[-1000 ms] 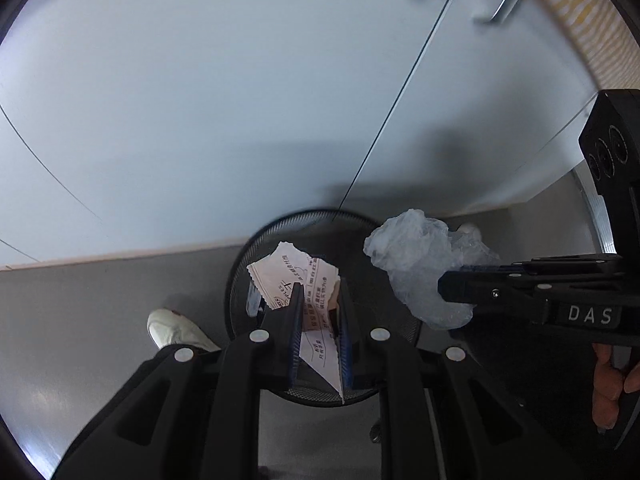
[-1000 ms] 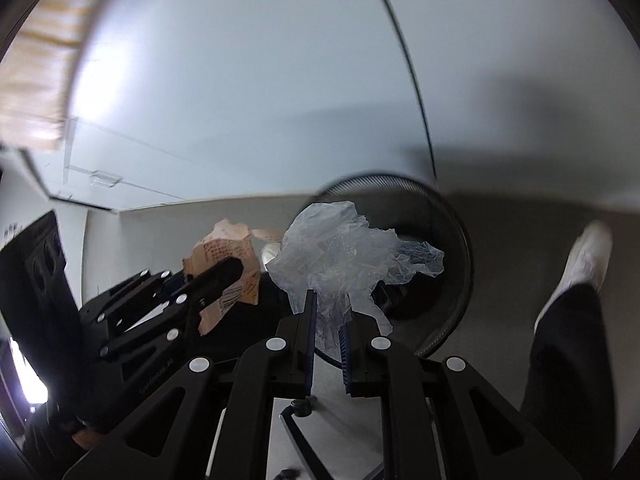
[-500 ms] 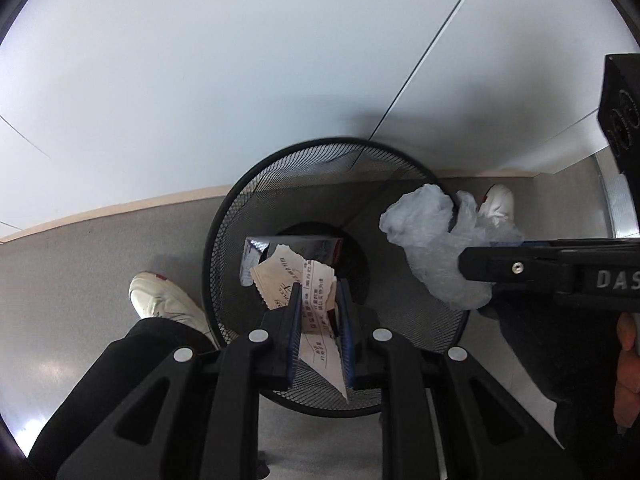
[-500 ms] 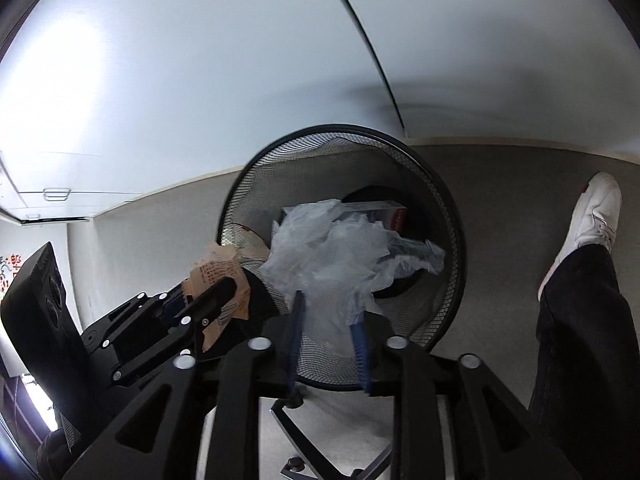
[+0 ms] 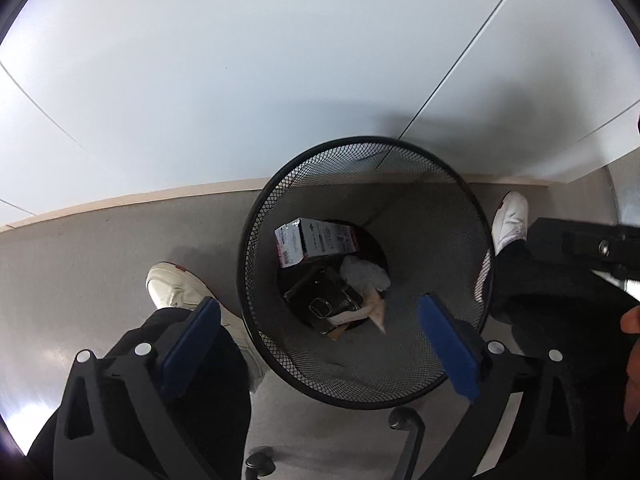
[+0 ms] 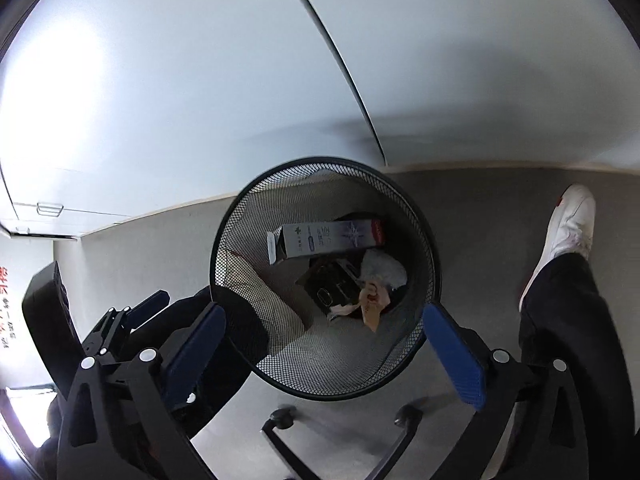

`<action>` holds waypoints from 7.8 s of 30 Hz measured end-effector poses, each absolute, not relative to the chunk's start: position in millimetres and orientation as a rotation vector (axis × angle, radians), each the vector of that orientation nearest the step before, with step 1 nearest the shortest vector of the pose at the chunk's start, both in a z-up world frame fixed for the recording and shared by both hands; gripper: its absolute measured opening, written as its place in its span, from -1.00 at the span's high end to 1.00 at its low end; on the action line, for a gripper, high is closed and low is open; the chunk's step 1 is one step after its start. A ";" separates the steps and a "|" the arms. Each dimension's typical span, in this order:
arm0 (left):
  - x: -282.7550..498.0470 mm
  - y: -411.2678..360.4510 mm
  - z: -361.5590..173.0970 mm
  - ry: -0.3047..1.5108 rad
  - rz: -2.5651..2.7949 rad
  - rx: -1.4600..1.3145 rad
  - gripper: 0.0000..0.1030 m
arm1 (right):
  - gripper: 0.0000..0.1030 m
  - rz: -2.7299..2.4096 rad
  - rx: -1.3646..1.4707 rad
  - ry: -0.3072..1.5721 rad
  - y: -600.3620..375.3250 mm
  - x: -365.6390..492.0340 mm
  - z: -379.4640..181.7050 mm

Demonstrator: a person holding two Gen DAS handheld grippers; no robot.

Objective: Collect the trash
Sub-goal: 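Raise both tools back toward the remaining trash on the counter, then grasp the blue wrapper with the left tool while the right tool grasps the snack bag, then carry the blue wrapper and snack bag down toward the wastebasket, then open both tools over the wastebasket to drop the wrapper and snack bag, then raise both tools back toward the clear plastic trash on the counter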

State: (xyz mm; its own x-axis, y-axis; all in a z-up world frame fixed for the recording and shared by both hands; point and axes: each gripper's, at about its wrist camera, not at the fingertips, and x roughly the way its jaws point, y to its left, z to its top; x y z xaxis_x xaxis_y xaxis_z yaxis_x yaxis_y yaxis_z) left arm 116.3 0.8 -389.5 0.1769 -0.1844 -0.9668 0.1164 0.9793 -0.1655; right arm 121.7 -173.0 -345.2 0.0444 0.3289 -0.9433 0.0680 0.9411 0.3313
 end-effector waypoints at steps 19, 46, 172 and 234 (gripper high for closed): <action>64.8 50.2 -187.6 1.055 -0.106 -0.051 -0.92 | -0.94 0.271 0.191 1.114 -188.3 39.9 -149.5; 201.8 64.6 97.4 0.833 -0.133 -0.181 -0.92 | -0.94 0.556 0.081 0.745 -207.2 145.8 154.8; 21.7 -28.2 -219.0 1.146 -0.001 -0.073 0.89 | 0.84 0.875 0.068 1.363 -207.9 64.8 -199.4; 25.1 -19.0 -79.3 0.901 0.142 0.013 -0.92 | -0.93 0.539 0.060 1.078 -242.4 59.0 -49.1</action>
